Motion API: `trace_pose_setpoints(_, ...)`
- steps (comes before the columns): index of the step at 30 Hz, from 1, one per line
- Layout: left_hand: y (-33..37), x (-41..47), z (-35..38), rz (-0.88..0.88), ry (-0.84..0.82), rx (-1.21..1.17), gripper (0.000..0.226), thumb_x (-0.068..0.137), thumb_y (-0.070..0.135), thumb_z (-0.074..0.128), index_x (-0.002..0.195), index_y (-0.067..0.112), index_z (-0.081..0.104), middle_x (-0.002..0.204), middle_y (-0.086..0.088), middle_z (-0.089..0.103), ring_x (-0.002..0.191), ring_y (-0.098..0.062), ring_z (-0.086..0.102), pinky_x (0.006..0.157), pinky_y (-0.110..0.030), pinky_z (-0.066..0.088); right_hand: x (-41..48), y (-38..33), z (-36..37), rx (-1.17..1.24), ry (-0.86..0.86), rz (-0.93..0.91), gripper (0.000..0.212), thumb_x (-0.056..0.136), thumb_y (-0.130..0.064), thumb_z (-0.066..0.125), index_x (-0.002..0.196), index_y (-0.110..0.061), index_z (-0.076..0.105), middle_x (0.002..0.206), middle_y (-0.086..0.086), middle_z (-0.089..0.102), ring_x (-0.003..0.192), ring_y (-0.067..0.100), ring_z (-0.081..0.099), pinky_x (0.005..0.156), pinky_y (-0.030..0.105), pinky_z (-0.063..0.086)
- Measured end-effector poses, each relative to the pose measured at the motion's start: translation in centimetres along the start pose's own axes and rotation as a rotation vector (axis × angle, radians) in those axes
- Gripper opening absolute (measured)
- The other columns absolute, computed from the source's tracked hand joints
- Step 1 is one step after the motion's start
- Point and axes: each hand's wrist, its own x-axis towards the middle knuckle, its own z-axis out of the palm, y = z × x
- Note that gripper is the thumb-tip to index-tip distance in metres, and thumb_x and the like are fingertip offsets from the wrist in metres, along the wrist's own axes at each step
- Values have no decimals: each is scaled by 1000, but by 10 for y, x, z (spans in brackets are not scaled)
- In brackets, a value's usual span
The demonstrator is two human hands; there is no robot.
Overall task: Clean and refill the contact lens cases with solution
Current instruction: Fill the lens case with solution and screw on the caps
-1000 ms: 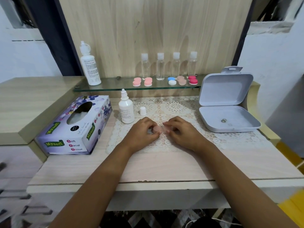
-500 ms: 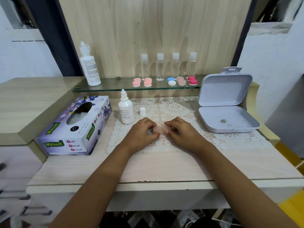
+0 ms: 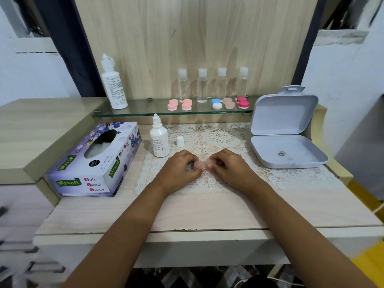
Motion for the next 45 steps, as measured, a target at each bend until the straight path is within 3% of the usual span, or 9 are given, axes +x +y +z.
trace_pose_setpoints(4,0,1,0,0,-5,-4,25,82,32,67,100,14,66,95,11,53,91,-5,51,78,-12,37,0,1,-1,-3,-3,13,22,85,-27,64,103,-13,65,93,-5,52,85,8,50,69,1,34)
trace_pose_setpoints(9,1,1,0,-4,0,-25,25,82,30,68,100,13,66,94,11,52,90,-5,51,79,-13,37,-1,-1,0,-54,-13,-11,38,89,-26,58,125,-14,57,99,-3,49,89,9,49,76,12,31)
trace_pose_setpoints(15,2,0,-1,-9,-6,-14,25,83,30,67,102,14,66,96,11,52,90,-4,51,75,-7,35,-1,-1,-2,-45,-32,-15,25,89,-28,58,109,-14,64,95,-5,50,87,9,49,74,13,32)
trace_pose_setpoints(24,4,-1,-3,-28,-16,-36,29,83,32,66,107,16,64,100,8,55,96,-7,54,86,-19,42,-2,-2,-3,-23,-17,0,24,87,-26,63,107,-13,65,92,-5,51,85,8,50,73,10,31)
trace_pose_setpoints(28,3,-2,-6,-35,-49,-57,47,84,27,66,128,16,54,109,6,55,101,-4,49,86,-9,33,-2,-1,-3,-32,-15,0,29,86,-25,64,112,-13,65,93,-4,51,86,10,52,74,9,31)
trace_pose_setpoints(33,4,-1,-8,1,-62,-42,32,85,16,64,117,13,63,106,1,60,98,-7,53,80,-1,33,-4,-3,-2,-20,30,20,37,88,-22,60,123,-9,59,97,3,56,87,13,53,76,10,30)
trace_pose_setpoints(37,3,-1,-9,-38,-50,-65,26,83,19,66,109,16,65,104,4,60,95,-5,54,78,-1,35,-4,0,-2,-102,167,38,33,91,-15,49,118,-2,60,111,15,62,105,28,56,83,20,33)
trace_pose_setpoints(40,4,-1,-9,-82,-32,-97,23,83,22,67,105,18,65,101,5,60,94,-6,54,79,-6,38,-4,3,0,-185,120,99,28,88,-8,47,109,5,61,109,18,61,105,33,53,88,31,36)
trace_pose_setpoints(45,6,1,-10,-102,5,-84,23,83,22,67,105,15,64,100,3,59,91,-7,54,83,-17,42,-3,8,9,-322,18,104,35,82,-24,30,93,-2,56,102,12,57,103,28,50,90,40,40)
